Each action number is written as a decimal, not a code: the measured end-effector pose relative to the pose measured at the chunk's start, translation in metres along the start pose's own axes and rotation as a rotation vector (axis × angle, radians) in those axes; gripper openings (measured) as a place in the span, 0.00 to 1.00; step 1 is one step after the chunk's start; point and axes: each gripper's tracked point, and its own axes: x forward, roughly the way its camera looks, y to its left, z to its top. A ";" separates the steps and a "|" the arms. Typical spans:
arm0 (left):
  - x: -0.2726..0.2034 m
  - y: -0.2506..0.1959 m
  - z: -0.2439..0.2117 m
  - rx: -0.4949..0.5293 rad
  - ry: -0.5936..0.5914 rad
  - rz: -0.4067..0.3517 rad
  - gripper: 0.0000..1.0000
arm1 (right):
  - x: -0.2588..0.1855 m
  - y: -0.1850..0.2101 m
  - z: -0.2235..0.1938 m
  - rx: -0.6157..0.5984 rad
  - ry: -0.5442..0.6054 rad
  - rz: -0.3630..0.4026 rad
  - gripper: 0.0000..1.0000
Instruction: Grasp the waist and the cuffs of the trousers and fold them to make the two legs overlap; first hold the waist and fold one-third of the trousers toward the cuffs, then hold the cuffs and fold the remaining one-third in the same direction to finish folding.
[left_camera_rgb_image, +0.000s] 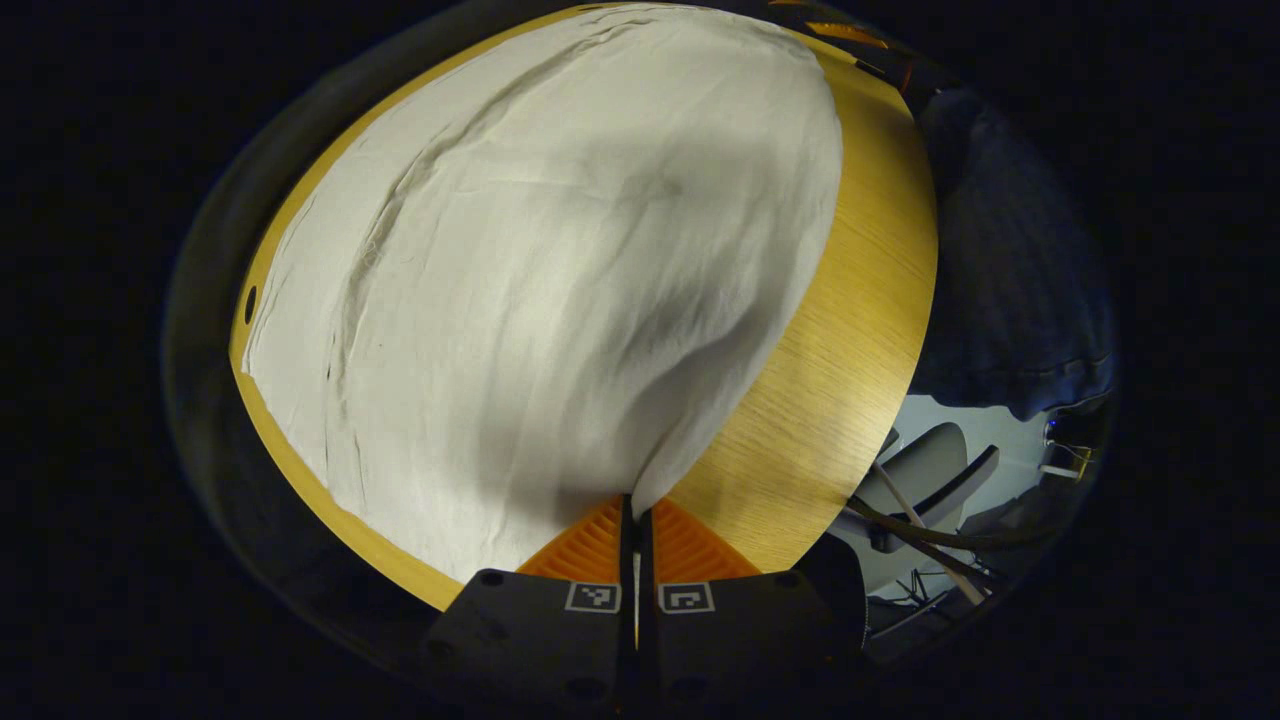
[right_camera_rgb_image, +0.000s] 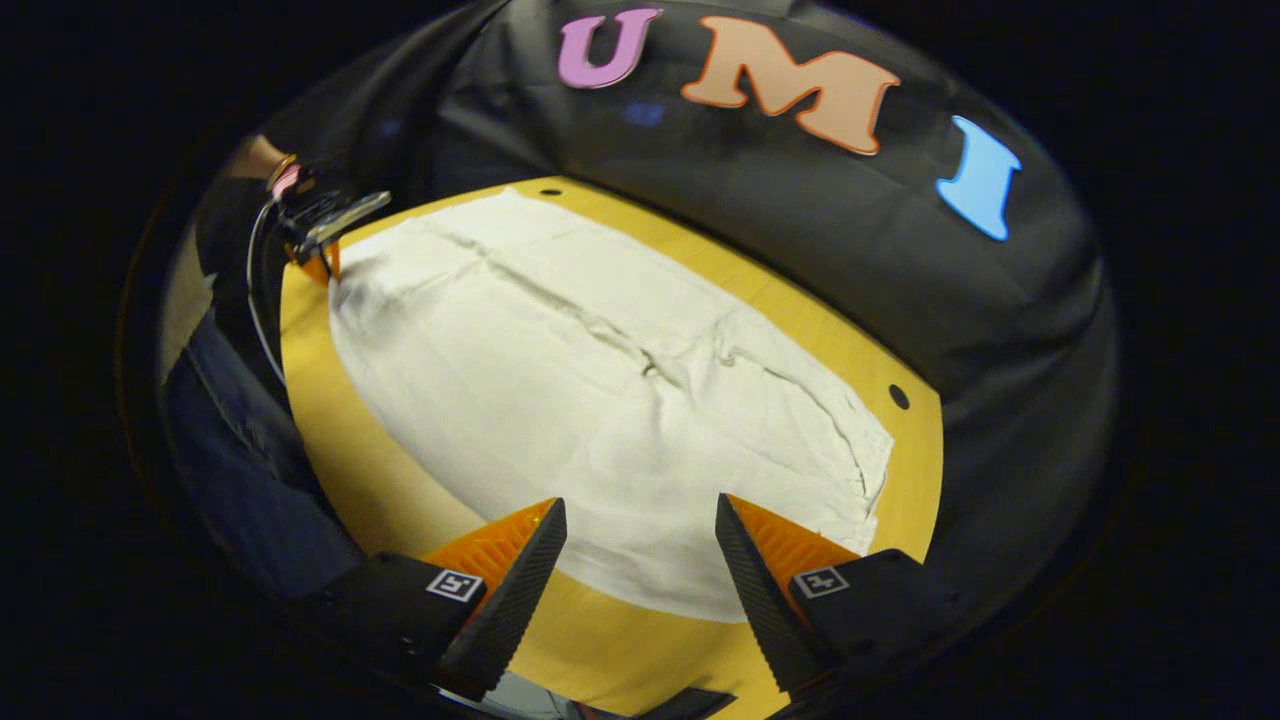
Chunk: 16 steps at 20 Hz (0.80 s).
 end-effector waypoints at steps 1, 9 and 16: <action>-0.001 -0.001 0.000 -0.003 0.003 -0.001 0.00 | 0.003 0.003 -0.011 -0.034 0.034 0.030 0.99; -0.001 0.000 0.000 0.000 0.018 0.029 0.00 | 0.029 0.020 -0.082 -0.203 0.286 0.238 0.97; -0.001 0.001 -0.001 0.002 0.032 0.026 0.00 | 0.038 0.024 -0.087 -0.194 0.355 0.313 0.95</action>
